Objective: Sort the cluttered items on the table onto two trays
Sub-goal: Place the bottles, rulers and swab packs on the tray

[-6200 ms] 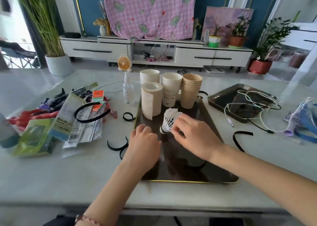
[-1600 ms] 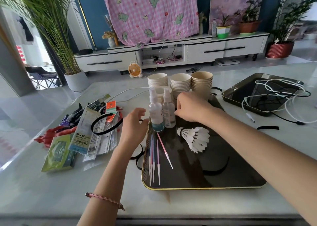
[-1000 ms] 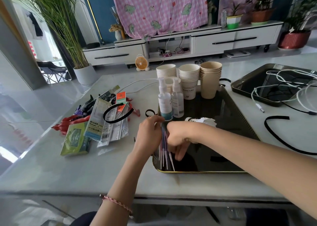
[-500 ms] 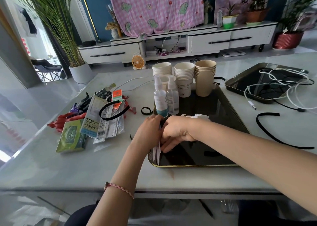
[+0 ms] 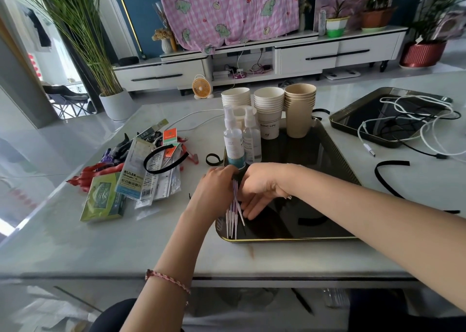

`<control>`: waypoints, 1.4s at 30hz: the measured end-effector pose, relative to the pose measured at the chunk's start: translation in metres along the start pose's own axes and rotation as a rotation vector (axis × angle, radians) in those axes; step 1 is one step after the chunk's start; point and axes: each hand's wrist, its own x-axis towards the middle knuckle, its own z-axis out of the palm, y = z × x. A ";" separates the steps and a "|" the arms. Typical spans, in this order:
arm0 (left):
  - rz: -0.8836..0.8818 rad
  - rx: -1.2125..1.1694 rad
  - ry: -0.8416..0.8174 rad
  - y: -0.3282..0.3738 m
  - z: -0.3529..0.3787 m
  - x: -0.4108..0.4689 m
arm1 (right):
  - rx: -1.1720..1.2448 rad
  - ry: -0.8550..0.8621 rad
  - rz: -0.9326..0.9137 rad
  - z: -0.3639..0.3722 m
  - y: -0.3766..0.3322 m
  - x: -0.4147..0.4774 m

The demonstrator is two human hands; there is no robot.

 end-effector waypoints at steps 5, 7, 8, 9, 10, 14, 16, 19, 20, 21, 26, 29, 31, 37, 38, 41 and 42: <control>-0.044 -0.113 -0.013 0.000 -0.008 -0.003 | 0.002 -0.023 0.002 -0.001 -0.001 0.003; -0.045 -0.124 -0.013 0.001 -0.009 -0.004 | 0.005 -0.044 -0.004 -0.002 -0.002 0.004; -0.047 -0.129 -0.008 0.001 -0.009 -0.005 | 0.006 -0.057 -0.009 -0.002 -0.002 0.004; -0.053 -0.134 -0.001 0.002 -0.008 -0.005 | 0.006 -0.066 -0.018 -0.003 -0.002 0.003; -0.062 -0.138 0.005 0.002 -0.008 -0.005 | 0.002 -0.070 -0.033 -0.003 -0.002 0.004; -0.064 -0.160 -0.017 0.004 -0.005 -0.006 | -0.041 -0.054 -0.106 -0.007 -0.003 0.005; -0.062 -0.170 -0.005 0.003 -0.005 -0.007 | -0.117 -0.038 -0.135 -0.014 -0.005 0.000; -0.048 -0.121 -0.018 0.003 -0.006 -0.009 | -0.281 0.142 -0.234 -0.034 -0.012 -0.012; -0.056 -0.081 -0.045 0.004 -0.006 -0.010 | -0.360 0.243 -0.270 -0.041 -0.015 -0.016; -0.065 -0.044 -0.072 0.006 -0.006 -0.012 | -0.448 0.342 -0.303 -0.048 -0.019 -0.021; -0.071 -0.046 -0.098 0.014 -0.005 -0.020 | -0.810 0.434 -0.053 -0.063 -0.014 -0.023; -0.082 -0.076 -0.107 0.012 -0.006 -0.023 | -0.755 0.258 0.151 -0.063 -0.001 -0.014; -0.084 -0.101 -0.100 0.012 -0.007 -0.024 | -0.596 0.200 0.158 -0.063 0.004 -0.010; -0.132 -0.244 0.036 0.005 -0.017 -0.025 | -0.381 0.103 0.102 -0.055 0.002 -0.009; -0.152 -0.244 0.064 0.003 -0.019 -0.025 | -0.366 0.105 0.096 -0.052 0.000 -0.009; -0.203 -0.246 0.146 -0.004 -0.024 -0.025 | -0.338 0.131 0.075 -0.043 -0.004 -0.008; -0.217 -0.257 0.170 -0.007 -0.026 -0.026 | -0.325 0.133 0.063 -0.041 -0.004 -0.008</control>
